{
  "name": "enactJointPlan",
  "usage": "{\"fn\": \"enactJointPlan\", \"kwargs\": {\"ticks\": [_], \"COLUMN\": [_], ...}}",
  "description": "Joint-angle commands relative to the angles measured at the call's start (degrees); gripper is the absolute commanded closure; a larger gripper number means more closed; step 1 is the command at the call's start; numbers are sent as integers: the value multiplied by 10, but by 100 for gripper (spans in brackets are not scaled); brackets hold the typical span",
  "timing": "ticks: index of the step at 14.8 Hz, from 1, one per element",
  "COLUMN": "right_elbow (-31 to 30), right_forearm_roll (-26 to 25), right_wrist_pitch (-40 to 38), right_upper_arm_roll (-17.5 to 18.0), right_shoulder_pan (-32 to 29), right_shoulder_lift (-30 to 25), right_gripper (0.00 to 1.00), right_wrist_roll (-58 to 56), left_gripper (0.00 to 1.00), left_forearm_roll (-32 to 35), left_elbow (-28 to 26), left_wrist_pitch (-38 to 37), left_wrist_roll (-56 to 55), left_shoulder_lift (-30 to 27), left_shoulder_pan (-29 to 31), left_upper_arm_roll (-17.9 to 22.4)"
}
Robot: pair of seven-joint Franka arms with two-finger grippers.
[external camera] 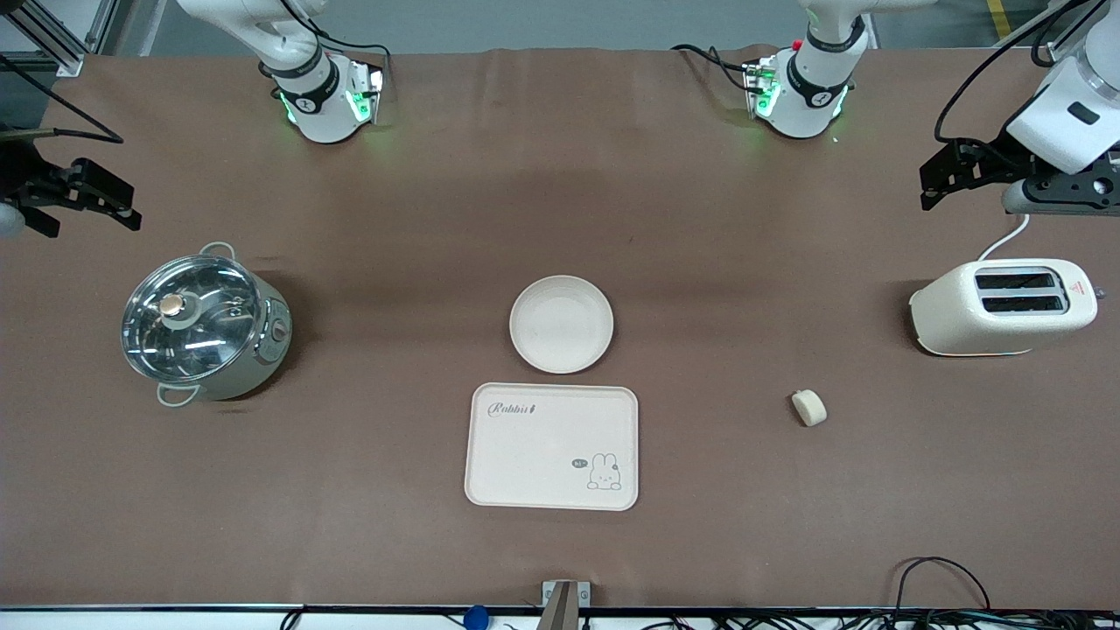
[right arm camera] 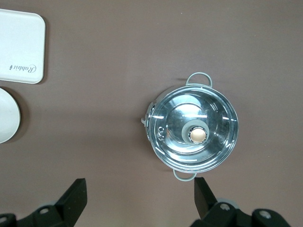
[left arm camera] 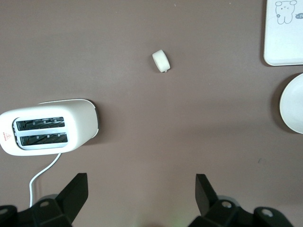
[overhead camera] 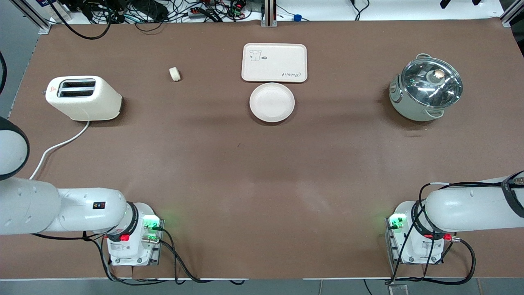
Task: Place bun in plate and plate on tray
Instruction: 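Grasp the cream bun with the left gripper while the right gripper reaches the plate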
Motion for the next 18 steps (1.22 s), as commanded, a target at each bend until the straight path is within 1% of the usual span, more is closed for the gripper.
{"fn": "enactJointPlan", "kwargs": {"ticks": [1,3,5,7,9,11,13,15,16,18], "right_elbow": [-19,-19,-18,-18,-15,-19,-19,-19,-19,-19], "right_forearm_roll": [2,2,2,3,11,17,81,103,115,155], "right_wrist_pitch": [-1,-7,-6,-4,8,40,52,87,108,141], "right_upper_arm_roll": [-4,-4,-4,-3,-1,0,-1,-1,-1,-1], "right_shoulder_pan": [-10,-26,-26,-22,-19,-4,5,27,38,48], "right_shoulder_lift": [-14,-14,-14,-14,-12,7,39,76,95,133], "right_gripper": [0,0,0,0,0,0,0,0,0,0], "right_wrist_roll": [15,31,31,32,32,35,64,104,118,131], "left_gripper": [0,0,0,0,0,0,0,0,0,0], "left_forearm_roll": [-11,-8,-4,-3,0,12,12,13,13,13], "left_elbow": [21,30,53,53,52,18,-13,-23,-23,-23], "left_wrist_pitch": [-16,-15,-15,-12,9,76,145,204,231,286], "left_wrist_roll": [0,-1,4,2,-5,-17,-61,-111,-155,-213], "left_shoulder_lift": [7,15,51,86,132,153,178,218,247,290], "left_shoulder_pan": [2,2,2,3,6,19,19,20,21,20], "left_upper_arm_roll": [0,-1,-1,1,1,0,0,0,0,0]}}
